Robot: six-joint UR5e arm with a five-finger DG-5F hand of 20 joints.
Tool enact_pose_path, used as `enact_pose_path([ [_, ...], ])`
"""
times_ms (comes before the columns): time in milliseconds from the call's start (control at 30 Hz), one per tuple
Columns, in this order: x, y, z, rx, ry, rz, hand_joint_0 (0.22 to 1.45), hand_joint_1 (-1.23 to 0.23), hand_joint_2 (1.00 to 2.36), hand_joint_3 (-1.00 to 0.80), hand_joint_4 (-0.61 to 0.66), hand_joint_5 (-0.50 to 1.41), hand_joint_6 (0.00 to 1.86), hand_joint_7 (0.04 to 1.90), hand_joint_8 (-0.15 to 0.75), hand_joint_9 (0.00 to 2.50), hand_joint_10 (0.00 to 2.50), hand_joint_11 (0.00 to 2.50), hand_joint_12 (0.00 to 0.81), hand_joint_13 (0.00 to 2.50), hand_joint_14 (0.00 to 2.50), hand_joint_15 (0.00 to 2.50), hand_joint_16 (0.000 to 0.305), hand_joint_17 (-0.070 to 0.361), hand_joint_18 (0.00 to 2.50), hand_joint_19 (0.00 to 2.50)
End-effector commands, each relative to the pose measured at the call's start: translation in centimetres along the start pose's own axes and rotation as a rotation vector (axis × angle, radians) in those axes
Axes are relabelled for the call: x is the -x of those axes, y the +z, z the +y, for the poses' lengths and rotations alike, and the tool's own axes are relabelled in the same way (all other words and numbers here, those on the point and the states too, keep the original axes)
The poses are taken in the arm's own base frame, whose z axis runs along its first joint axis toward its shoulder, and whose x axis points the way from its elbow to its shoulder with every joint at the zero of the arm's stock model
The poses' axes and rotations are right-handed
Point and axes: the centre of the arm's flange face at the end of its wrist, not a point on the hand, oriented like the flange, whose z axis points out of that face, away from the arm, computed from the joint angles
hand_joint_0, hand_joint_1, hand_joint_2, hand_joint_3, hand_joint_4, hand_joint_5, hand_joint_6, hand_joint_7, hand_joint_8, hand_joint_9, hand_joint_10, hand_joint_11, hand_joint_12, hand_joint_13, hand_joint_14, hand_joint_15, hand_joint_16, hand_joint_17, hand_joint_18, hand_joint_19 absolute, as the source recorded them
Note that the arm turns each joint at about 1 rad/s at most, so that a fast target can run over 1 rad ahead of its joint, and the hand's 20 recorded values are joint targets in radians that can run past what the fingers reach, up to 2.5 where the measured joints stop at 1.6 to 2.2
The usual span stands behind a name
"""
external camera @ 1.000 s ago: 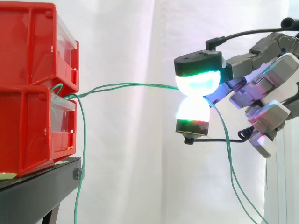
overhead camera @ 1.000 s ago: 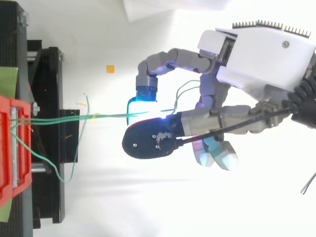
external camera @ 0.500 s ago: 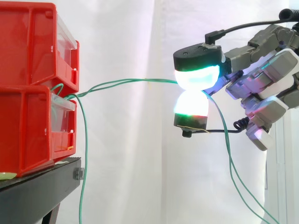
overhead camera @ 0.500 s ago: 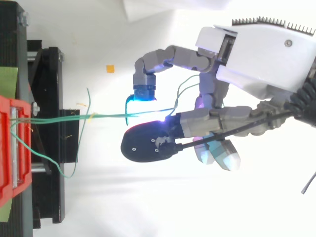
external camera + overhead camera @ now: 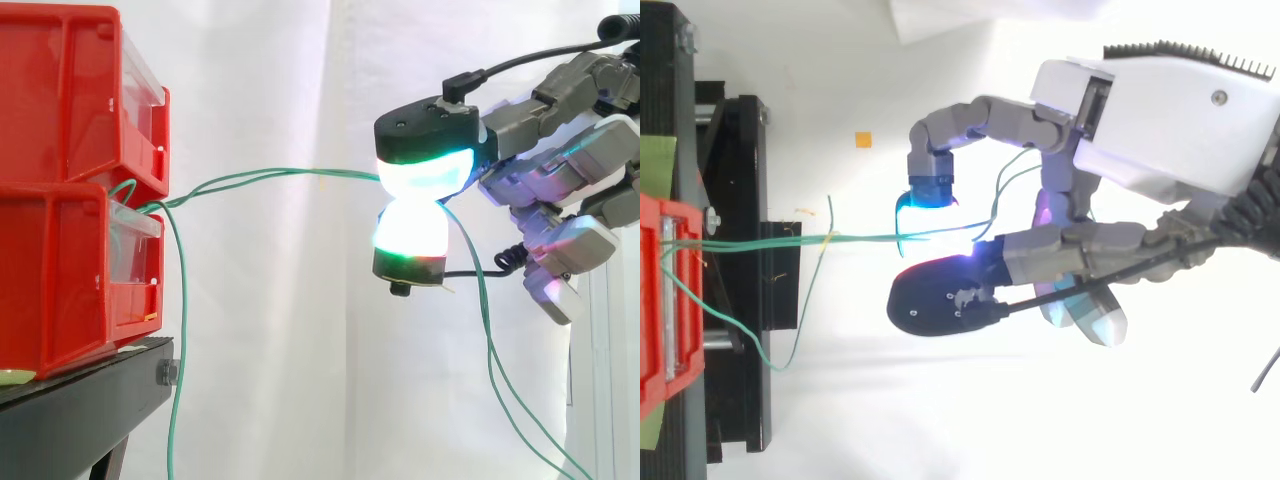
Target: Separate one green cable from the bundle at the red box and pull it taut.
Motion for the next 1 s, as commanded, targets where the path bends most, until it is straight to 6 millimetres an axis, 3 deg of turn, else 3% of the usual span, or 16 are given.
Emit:
enact_pose_path([
  [0, 0.1, -0.1, 0.4, 0.008, -0.035, -0.002, 0.69, -0.67, 1.01, -0.36, 0.00, 0.13, 0.55, 1.31, 0.238, 2.06, 0.02, 0.64, 0.381, 1.60, 0.02, 0.69, 0.048, 0.108, 1.19, 0.53],
  [200, 0.3, -0.2, 0.8, 0.016, -0.166, -0.006, 0.69, -0.67, 1.01, -0.37, 0.00, 0.13, 0.55, 1.32, 0.244, 2.06, 0.02, 0.65, 0.385, 1.60, 0.02, 0.69, 0.048, 0.108, 1.19, 0.53],
  [500, 0.5, -0.4, 2.0, 0.041, -0.158, -0.010, 0.68, -0.66, 1.01, -0.39, 0.00, 0.13, 0.55, 1.31, 0.239, 2.06, 0.02, 0.64, 0.384, 1.60, 0.02, 0.70, 0.048, 0.108, 1.18, 0.53],
  [633, 0.6, -0.5, 2.1, 0.042, -0.159, -0.011, 0.61, -0.64, 1.00, -0.50, 0.00, 0.12, 0.56, 1.30, 0.239, 2.06, 0.02, 0.65, 0.384, 1.60, 0.02, 0.69, 0.049, 0.110, 1.19, 0.53],
  [967, 0.6, -0.4, 1.9, 0.040, -0.158, -0.008, 0.53, -0.63, 1.00, -0.50, 0.03, 0.12, 0.56, 1.29, 0.250, 2.05, 0.02, 0.63, 0.398, 1.60, 0.02, 0.68, 0.052, 0.117, 1.22, 0.52],
])
